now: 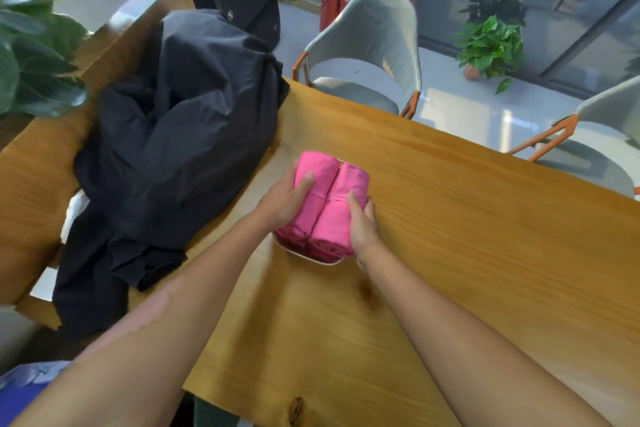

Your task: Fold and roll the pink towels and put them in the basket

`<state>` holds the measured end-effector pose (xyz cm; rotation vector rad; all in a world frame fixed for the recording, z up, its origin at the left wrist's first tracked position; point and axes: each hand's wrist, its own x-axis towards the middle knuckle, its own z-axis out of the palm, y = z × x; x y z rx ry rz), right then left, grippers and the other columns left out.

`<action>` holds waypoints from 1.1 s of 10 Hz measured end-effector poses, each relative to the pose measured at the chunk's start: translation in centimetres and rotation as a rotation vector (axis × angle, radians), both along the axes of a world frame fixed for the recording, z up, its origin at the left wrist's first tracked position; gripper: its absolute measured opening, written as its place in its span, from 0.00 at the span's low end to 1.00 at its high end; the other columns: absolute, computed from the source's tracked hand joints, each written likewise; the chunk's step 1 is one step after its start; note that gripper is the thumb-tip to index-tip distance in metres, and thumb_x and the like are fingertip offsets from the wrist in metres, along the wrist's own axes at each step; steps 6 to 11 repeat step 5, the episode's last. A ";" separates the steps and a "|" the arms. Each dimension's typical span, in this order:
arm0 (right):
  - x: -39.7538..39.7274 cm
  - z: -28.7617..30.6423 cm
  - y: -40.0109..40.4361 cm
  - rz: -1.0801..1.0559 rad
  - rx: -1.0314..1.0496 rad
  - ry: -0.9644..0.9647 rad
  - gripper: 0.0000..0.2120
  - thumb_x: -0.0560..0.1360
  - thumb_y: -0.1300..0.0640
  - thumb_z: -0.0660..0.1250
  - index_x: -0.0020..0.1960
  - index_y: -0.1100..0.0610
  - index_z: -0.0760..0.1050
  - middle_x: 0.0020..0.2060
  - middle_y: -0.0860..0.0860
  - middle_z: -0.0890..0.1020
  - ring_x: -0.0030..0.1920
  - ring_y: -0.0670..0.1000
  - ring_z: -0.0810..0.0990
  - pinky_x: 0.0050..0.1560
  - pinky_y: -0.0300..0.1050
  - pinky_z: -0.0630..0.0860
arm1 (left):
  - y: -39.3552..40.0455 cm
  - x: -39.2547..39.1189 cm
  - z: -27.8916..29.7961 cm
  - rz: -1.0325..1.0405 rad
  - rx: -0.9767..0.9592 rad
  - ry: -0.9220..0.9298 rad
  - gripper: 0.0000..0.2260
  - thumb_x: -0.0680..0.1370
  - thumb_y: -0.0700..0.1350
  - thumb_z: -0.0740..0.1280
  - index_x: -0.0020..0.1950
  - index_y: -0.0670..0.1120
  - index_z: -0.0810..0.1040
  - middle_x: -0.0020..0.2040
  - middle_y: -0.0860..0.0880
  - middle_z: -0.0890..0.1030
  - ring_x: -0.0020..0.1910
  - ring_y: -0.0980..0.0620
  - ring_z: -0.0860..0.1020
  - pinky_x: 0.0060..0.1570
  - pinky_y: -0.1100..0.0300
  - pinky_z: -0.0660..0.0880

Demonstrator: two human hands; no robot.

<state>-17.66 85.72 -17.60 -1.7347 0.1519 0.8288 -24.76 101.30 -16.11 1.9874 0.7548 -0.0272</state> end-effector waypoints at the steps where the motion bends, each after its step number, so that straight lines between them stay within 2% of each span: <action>1: 0.4 -0.3 2.0 0.014 -0.049 -0.020 0.36 0.82 0.39 0.56 0.82 0.51 0.43 0.80 0.53 0.58 0.78 0.56 0.61 0.77 0.56 0.58 | 1.6 0.5 0.3 -0.002 0.043 -0.046 0.26 0.84 0.59 0.55 0.79 0.48 0.65 0.73 0.45 0.73 0.71 0.45 0.72 0.72 0.47 0.67; 2: 0.4 -1.0 2.4 0.039 -0.096 -0.074 0.37 0.83 0.39 0.55 0.82 0.53 0.42 0.80 0.53 0.55 0.79 0.56 0.57 0.78 0.54 0.55 | 1.7 0.2 0.3 -0.001 0.022 -0.094 0.27 0.82 0.62 0.53 0.77 0.49 0.67 0.72 0.47 0.75 0.70 0.47 0.73 0.71 0.46 0.68; 3: 0.4 -1.1 2.4 0.042 -0.103 -0.089 0.38 0.82 0.38 0.55 0.82 0.52 0.41 0.81 0.52 0.53 0.79 0.55 0.55 0.79 0.55 0.54 | 1.8 0.0 0.4 0.008 0.042 -0.045 0.27 0.84 0.61 0.54 0.79 0.48 0.65 0.75 0.46 0.71 0.73 0.46 0.70 0.73 0.47 0.66; 4: 0.1 -0.9 1.6 -0.024 0.013 -0.013 0.36 0.81 0.36 0.54 0.82 0.51 0.46 0.80 0.51 0.57 0.78 0.53 0.59 0.78 0.56 0.57 | 2.4 -0.5 0.3 0.050 0.065 -0.024 0.25 0.85 0.58 0.55 0.76 0.44 0.69 0.73 0.42 0.73 0.72 0.43 0.71 0.68 0.53 0.66; 5: -0.5 -1.5 0.3 -0.103 0.033 0.063 0.36 0.79 0.31 0.51 0.81 0.50 0.54 0.79 0.49 0.60 0.78 0.53 0.58 0.78 0.58 0.55 | 2.7 -2.1 0.8 0.192 0.091 0.071 0.23 0.84 0.60 0.54 0.64 0.44 0.78 0.63 0.42 0.80 0.64 0.40 0.76 0.55 0.51 0.69; 11: -0.5 -1.5 0.3 -0.103 0.033 0.063 0.36 0.79 0.31 0.51 0.81 0.50 0.54 0.79 0.49 0.60 0.78 0.53 0.58 0.78 0.58 0.55 | 2.7 -2.1 0.8 0.192 0.091 0.071 0.23 0.84 0.60 0.54 0.64 0.44 0.78 0.63 0.42 0.80 0.64 0.40 0.76 0.55 0.51 0.69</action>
